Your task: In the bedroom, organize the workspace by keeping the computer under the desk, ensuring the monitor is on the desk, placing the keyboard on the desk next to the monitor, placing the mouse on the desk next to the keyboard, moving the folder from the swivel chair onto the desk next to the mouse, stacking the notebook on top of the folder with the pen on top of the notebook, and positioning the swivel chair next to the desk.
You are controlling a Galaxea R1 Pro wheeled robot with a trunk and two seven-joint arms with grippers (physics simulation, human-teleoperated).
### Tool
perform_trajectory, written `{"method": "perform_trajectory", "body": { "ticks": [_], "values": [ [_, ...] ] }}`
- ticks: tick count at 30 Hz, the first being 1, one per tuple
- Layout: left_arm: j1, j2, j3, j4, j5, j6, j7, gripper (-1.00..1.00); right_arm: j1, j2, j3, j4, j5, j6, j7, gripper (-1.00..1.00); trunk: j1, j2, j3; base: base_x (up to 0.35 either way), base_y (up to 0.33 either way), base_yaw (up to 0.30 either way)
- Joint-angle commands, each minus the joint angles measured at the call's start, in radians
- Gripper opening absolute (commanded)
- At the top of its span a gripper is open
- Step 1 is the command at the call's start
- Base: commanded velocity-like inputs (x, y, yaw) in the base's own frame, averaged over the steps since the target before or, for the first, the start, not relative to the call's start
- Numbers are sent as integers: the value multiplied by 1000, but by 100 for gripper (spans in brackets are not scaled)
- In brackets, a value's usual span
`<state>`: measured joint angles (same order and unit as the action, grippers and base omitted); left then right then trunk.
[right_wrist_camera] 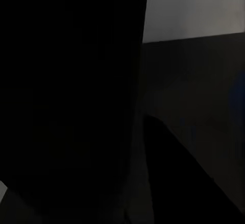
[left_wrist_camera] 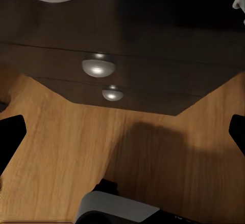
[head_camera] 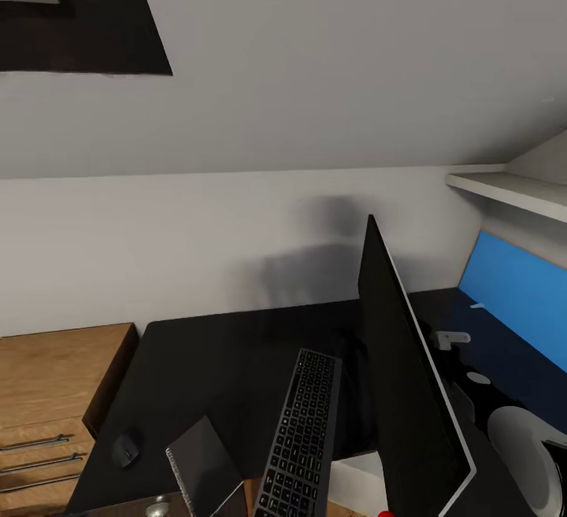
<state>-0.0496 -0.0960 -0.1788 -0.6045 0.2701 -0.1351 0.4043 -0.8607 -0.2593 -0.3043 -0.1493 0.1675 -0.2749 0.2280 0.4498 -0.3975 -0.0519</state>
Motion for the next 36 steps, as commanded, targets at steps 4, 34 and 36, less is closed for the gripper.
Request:
{"method": "perform_trajectory", "body": {
  "ticks": [4, 34, 36],
  "values": [
    [-1, 1, -7, 0, 10, -6, 7, 100, -1, -1, -3, 0, 3, -3, 5, -100, 0, -3, -2, -85, 0, 0],
    [-1, 1, -10, 1, 11, -5, 7, 100, -1, -3, -3, -4, 1, -4, 5, -100, 0, -3, -2, -1, 0, 0],
    [-1, 1, -10, 1, 11, -5, 7, 100, -1, -3, -3, -3, 1, -4, 5, -100, 0, -3, -2, 0, 0, 0]
  ]
}}
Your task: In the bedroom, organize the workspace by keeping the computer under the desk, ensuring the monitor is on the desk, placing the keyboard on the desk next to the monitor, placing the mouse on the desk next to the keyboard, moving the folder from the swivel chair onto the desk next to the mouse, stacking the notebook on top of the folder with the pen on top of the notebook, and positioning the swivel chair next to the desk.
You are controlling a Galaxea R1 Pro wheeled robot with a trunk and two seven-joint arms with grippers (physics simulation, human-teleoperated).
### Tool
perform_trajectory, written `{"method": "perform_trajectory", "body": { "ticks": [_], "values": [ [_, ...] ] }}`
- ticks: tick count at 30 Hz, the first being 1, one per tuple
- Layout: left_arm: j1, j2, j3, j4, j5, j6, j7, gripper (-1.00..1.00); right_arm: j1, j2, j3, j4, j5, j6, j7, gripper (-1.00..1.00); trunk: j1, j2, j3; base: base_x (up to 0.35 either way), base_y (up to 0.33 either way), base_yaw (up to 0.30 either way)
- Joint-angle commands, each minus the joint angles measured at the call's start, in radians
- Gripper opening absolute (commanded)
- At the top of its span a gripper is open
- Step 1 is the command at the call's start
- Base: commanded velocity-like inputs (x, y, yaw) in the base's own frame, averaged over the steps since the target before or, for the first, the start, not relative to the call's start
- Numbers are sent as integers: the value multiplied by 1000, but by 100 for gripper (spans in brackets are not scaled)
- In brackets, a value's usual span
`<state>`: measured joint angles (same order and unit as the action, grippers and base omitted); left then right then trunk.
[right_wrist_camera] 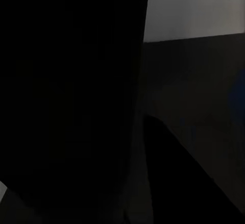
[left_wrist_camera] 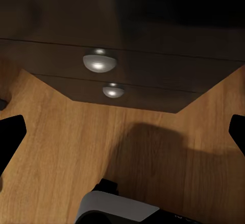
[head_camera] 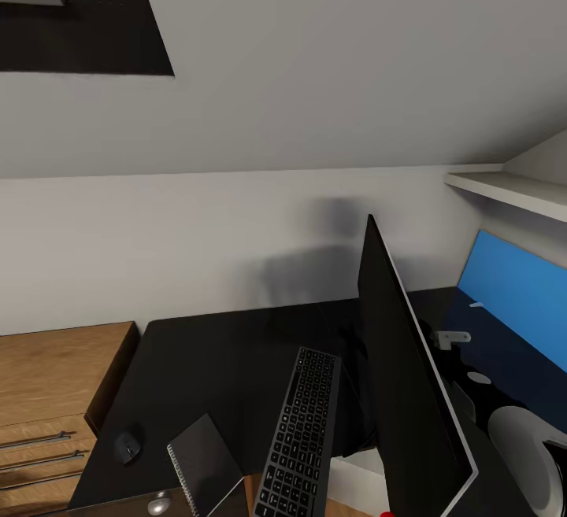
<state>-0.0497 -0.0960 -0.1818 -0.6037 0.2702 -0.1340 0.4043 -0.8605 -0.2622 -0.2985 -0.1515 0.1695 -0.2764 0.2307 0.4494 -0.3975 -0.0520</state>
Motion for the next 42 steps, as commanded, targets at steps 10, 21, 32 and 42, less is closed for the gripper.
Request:
{"method": "perform_trajectory", "body": {
  "ticks": [10, 21, 32, 42],
  "values": [
    [-1, 1, -7, 0, 11, -6, 7, 100, -2, 0, -9, 0, -1, -3, 1, -100, 1, -2, -2, 0, 0, 0],
    [-1, 1, -7, 0, 9, -7, 7, 100, -2, -2, -10, -1, -1, -3, 1, -100, 1, -2, 0, 0, 0, -90],
    [-1, 1, -7, -1, 7, -7, 8, 100, -2, -3, -10, -2, -2, -3, 1, -100, 1, -2, 2, 0, 0, -90],
    [-1, 1, -7, -1, 7, -7, 8, 100, -2, -2, -10, -3, -2, -2, 1, -100, 1, -2, 2, 0, 0, -158]
  ]
}}
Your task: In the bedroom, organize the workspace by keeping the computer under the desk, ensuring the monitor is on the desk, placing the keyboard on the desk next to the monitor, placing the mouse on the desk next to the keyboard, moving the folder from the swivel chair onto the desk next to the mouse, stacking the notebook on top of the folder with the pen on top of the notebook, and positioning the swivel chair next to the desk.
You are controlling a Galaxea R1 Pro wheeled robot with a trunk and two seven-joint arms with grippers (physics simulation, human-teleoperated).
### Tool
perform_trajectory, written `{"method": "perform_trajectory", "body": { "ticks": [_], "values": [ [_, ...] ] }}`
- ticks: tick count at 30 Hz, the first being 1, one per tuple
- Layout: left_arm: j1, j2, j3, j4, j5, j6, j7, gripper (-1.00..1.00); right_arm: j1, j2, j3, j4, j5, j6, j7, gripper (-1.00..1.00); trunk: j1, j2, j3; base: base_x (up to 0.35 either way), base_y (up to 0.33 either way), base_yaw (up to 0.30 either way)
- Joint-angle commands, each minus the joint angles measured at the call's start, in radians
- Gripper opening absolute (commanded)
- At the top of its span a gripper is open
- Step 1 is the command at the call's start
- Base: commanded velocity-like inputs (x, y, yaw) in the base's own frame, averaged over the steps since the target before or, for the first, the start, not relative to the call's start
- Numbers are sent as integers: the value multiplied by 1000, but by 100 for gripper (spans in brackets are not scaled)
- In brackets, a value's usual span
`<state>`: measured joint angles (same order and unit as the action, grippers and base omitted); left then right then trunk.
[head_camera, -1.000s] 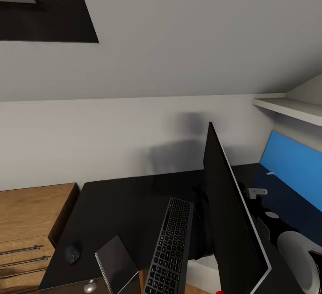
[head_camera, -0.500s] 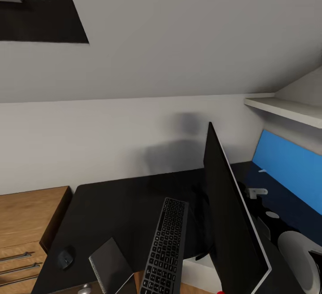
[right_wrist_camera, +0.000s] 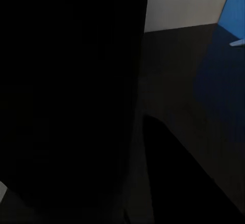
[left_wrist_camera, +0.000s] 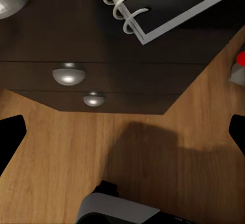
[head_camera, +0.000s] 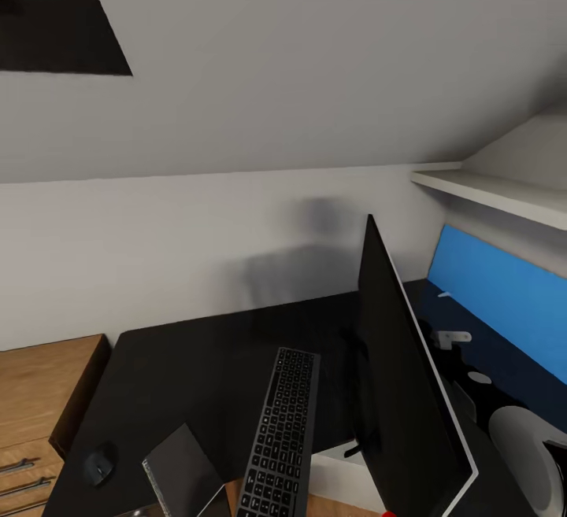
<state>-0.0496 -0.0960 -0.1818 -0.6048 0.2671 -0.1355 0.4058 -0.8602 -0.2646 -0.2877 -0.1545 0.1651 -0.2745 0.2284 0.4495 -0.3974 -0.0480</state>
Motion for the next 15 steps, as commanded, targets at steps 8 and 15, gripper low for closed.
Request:
{"method": "perform_trajectory", "body": {
  "ticks": [8, 15],
  "values": [
    [-1, 1, -7, 1, 13, -6, 7, 100, -2, 0, -21, 0, 2, -4, 3, -100, 1, -3, -2, 0, 0, -2],
    [-1, 1, -7, 1, 13, -6, 7, 100, -2, -1, -21, 0, 2, -5, 3, -100, 1, -3, -2, 0, 0, 0]
  ]
}}
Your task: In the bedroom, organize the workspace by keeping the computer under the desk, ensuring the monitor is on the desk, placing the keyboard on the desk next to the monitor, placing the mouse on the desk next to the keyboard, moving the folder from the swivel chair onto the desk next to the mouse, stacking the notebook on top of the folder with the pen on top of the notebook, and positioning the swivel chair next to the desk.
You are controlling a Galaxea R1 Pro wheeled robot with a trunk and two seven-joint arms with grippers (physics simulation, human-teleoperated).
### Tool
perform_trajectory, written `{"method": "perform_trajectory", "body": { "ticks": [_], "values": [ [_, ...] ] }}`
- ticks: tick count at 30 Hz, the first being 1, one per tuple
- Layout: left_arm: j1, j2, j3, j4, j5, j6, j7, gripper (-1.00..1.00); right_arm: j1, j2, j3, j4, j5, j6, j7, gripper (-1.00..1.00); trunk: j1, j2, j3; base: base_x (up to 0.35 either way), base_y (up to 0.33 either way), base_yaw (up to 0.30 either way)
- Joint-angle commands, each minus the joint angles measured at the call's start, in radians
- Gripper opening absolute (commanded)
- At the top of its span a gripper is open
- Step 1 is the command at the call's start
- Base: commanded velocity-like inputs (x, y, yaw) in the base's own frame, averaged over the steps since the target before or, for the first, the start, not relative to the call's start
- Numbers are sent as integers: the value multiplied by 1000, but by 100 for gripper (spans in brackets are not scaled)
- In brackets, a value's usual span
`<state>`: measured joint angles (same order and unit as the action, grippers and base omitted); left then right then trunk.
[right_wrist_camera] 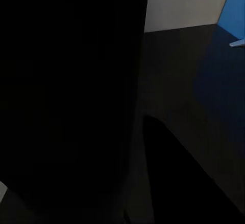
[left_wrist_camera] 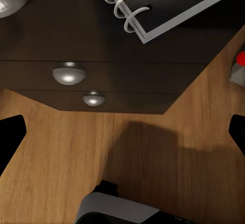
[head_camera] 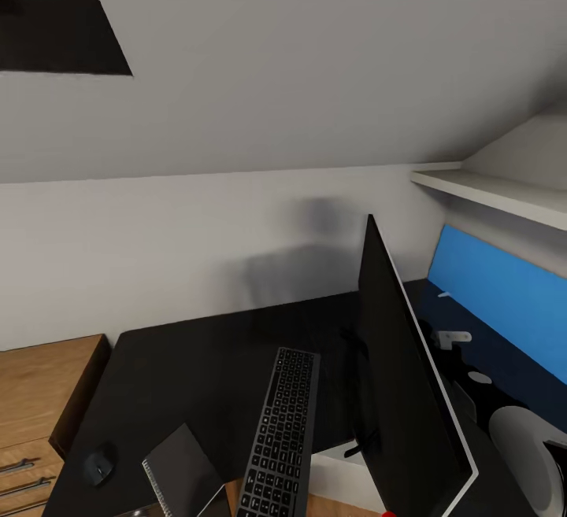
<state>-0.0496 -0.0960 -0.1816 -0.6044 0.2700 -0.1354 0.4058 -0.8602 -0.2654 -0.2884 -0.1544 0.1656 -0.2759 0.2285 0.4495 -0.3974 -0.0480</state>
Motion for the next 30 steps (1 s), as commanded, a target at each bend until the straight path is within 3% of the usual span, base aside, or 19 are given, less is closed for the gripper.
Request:
{"method": "perform_trajectory", "body": {
  "ticks": [1, 9, 30],
  "values": [
    [-1, 1, -7, 0, 11, -6, 7, 100, -2, 0, -20, -1, 2, -3, 3, -100, 1, -3, -2, 0, 0, 0],
    [-1, 1, -6, 0, 11, -5, 7, 100, -2, 0, -20, -1, 2, -3, 4, -100, 1, -3, -2, -83, 0, 0],
    [-1, 1, -7, 0, 11, -5, 7, 100, -2, -2, -20, -1, 2, -5, 3, -100, 1, -3, -2, -316, 0, 0]
  ]
}}
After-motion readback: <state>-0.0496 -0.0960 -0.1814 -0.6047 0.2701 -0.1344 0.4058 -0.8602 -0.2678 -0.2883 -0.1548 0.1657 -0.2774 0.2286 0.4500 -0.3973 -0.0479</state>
